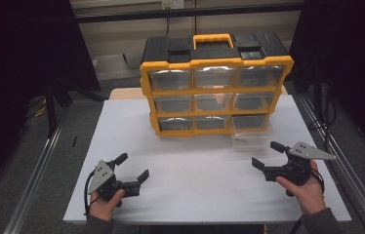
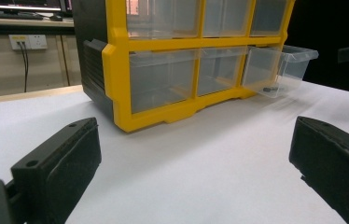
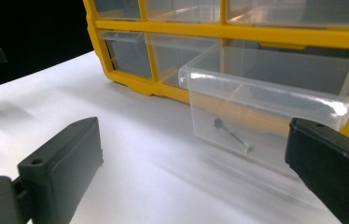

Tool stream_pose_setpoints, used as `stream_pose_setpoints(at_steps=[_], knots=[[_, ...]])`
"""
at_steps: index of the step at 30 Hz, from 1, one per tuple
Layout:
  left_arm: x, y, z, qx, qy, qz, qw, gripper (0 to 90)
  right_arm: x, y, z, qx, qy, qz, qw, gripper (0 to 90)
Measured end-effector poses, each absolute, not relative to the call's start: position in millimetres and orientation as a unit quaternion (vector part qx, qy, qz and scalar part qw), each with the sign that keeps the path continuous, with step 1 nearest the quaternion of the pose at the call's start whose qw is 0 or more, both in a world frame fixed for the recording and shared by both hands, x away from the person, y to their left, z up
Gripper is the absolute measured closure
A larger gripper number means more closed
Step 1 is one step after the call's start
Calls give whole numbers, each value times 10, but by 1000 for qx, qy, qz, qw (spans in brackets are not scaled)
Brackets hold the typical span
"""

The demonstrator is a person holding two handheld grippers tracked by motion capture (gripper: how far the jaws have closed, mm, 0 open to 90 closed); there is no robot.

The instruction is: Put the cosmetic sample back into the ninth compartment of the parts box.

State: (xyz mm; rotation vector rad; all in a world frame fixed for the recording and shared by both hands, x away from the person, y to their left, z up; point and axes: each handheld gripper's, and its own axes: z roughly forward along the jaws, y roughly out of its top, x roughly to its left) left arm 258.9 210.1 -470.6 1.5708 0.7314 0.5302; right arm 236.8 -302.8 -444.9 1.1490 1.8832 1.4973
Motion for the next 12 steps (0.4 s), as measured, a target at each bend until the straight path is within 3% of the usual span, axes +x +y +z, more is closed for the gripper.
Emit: stream_pose_setpoints(at_steps=[12], knots=[[2607, 2105, -4711, 686, 315, 232, 614, 23, 2221, -3141, -4625, 423, 670, 558, 249, 28]])
